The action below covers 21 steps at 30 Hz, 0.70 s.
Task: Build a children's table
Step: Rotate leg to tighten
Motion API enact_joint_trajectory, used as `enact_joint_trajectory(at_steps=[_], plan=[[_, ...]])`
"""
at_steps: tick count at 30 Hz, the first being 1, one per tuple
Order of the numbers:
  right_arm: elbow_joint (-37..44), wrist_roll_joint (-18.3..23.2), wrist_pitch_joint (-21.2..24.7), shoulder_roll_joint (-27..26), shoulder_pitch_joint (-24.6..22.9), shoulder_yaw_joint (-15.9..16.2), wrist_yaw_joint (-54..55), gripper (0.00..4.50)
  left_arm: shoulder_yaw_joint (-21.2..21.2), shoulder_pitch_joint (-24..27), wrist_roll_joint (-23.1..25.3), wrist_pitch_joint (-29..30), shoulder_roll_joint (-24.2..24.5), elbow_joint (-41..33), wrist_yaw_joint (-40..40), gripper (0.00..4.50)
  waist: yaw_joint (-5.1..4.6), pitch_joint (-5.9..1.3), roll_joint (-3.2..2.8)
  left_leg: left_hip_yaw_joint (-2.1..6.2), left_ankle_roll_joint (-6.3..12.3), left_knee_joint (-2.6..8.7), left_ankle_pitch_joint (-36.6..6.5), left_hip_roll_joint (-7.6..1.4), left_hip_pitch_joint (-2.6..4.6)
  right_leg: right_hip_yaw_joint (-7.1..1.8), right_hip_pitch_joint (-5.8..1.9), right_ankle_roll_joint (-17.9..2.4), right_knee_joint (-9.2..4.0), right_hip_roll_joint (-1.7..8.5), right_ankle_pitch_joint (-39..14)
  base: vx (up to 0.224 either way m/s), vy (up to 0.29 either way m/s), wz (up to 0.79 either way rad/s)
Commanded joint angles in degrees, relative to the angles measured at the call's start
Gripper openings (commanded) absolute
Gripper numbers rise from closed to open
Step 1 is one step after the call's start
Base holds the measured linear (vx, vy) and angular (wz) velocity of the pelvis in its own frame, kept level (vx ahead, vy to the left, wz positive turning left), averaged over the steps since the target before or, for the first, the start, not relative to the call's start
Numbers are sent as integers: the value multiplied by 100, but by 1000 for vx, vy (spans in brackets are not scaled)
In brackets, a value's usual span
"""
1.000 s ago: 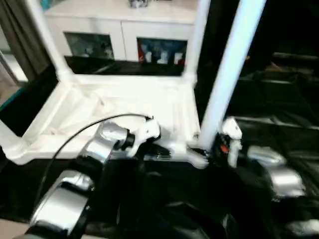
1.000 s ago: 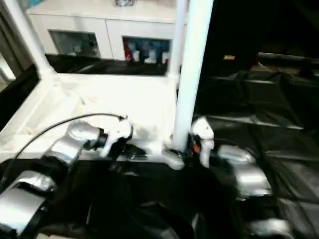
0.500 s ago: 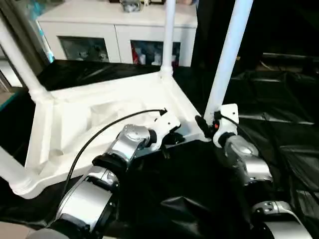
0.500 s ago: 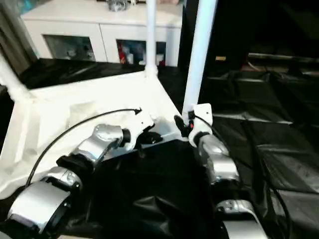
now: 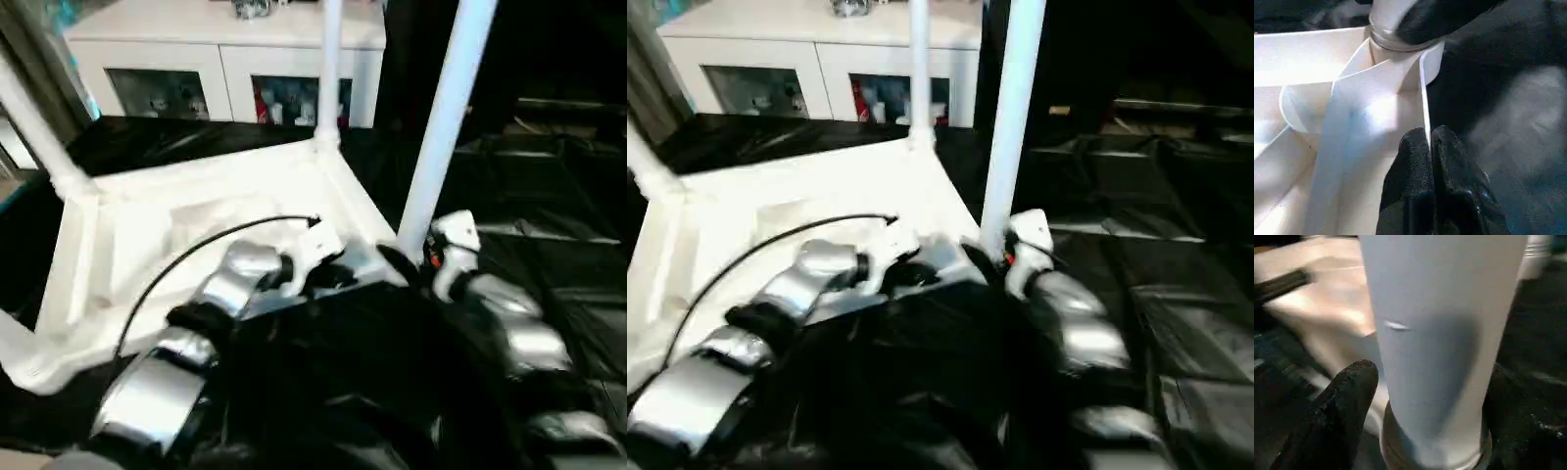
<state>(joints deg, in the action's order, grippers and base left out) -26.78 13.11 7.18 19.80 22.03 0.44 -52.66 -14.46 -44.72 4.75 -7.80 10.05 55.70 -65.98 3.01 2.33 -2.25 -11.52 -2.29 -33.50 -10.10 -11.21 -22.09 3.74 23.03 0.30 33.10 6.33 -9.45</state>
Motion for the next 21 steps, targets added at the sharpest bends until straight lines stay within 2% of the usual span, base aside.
enact_joint_trajectory(at_steps=[1, 7, 9, 10, 14, 16, 19, 20, 21], plan=[[241, 135, 142, -25, -54, 389, -611, 342, -96, 30, -156, -133, -94, -212, -354, 0, 46, -391, 43, 61, 703, 359, -1029, -221, 98, -147, -284, -1712, -237, 212, -240, 0, 0, 0], [359, 162, 235, 442, -145, 449, -1193, 342, -97, 208, -361, -74, 332, -488, -1304, 0, 97, -349, 41, 52, 426, 411, -1447, -233, 137, -166, -249, -1642, -301, 215, -919, 0, 0, 0], [385, 163, 248, 479, -157, 469, -1233, 342, -95, 241, -387, -42, 384, -540, -1404, 0, 102, -345, 37, 52, 349, 422, -1540, -236, 143, -170, -243, -1608, -307, 214, -1027, 0, 0, 0], [423, 174, 302, 507, -173, 478, -1288, 318, -84, 262, -397, -47, 418, -571, -1442, 0, 96, -343, 54, 59, 315, 428, -1571, -228, 128, -169, -254, -1577, -299, 214, -1078, 0, 0, 0], [478, 198, 414, 515, -203, 505, -1423, 304, -50, 288, -383, -50, 474, -599, -1480, 0, 107, -349, 59, 57, 301, 422, -1517, -233, 133, -176, -246, -1544, -300, 224, -1095, 0, 0, 0], [495, 224, 446, 471, -210, 526, -1424, 272, -39, 307, -397, -26, 473, -636, -1493, 0, 107, -358, 56, 58, 327, 413, -1368, -232, 123, -173, -253, -1570, -282, 226, -923, 0, 0, 0], [520, 245, 460, 444, -233, 545, -1416, 266, -30, 335, -408, -13, 454, -684, -1473, 0, 103, -358, 59, 55, 357, 406, -1323, -226, 118, -170, -254, -1584, -277, 221, -864, 0, 0, 0], [543, 274, 482, 420, -263, 536, -1391, 266, -30, 344, -419, 9, 429, -717, -1455, 0, 99, -360, 91, 48, 377, 400, -1305, -225, 120, -171, -254, -1581, -280, 220, -864, 0, 0, 0], [554, 285, 499, 384, -287, 516, -1342, 265, -28, 346, -429, 17, 406, -729, -1422, 0, 109, -363, 76, 52, 393, 396, -1271, -227, 122, -174, -257, -1584, -275, 230, -869, 0, 0, 0]])
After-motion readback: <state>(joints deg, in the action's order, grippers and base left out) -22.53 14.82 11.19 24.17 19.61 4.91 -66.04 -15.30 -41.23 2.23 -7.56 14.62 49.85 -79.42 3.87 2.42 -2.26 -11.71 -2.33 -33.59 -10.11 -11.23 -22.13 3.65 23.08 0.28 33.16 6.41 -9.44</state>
